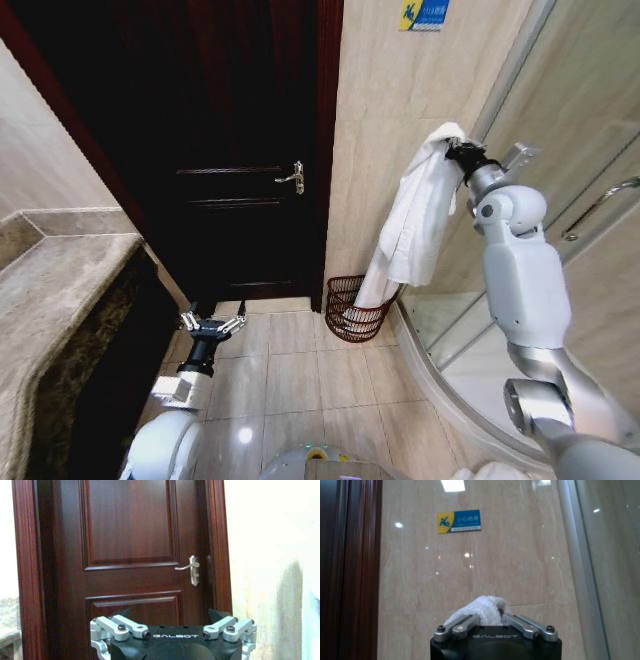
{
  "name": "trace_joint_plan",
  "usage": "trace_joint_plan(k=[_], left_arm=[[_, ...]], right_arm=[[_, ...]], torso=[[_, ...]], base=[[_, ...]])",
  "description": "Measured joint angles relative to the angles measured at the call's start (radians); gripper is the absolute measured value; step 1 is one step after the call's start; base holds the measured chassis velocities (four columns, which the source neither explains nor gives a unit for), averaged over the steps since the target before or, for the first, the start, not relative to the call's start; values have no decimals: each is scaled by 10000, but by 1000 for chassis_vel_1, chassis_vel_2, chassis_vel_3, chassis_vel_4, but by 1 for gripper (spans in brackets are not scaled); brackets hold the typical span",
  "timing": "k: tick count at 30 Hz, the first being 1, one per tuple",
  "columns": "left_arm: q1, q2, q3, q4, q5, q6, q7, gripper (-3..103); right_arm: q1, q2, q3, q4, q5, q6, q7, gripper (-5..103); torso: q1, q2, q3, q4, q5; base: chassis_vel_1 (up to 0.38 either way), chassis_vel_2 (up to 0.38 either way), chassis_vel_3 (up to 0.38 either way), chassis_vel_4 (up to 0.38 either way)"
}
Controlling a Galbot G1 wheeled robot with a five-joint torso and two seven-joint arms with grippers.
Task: Discard the used towel into the hamper.
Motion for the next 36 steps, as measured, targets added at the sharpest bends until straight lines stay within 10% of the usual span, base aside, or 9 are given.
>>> trace_joint_plan(k=[36], left_arm=[[10, 6, 101, -36, 55, -55, 20, 100]], right_arm=[[430, 640, -82, -1077, -203, 475, -303, 3]], torso=[[-373, -817, -443, 0, 1]], base=[[0, 0, 0, 0]])
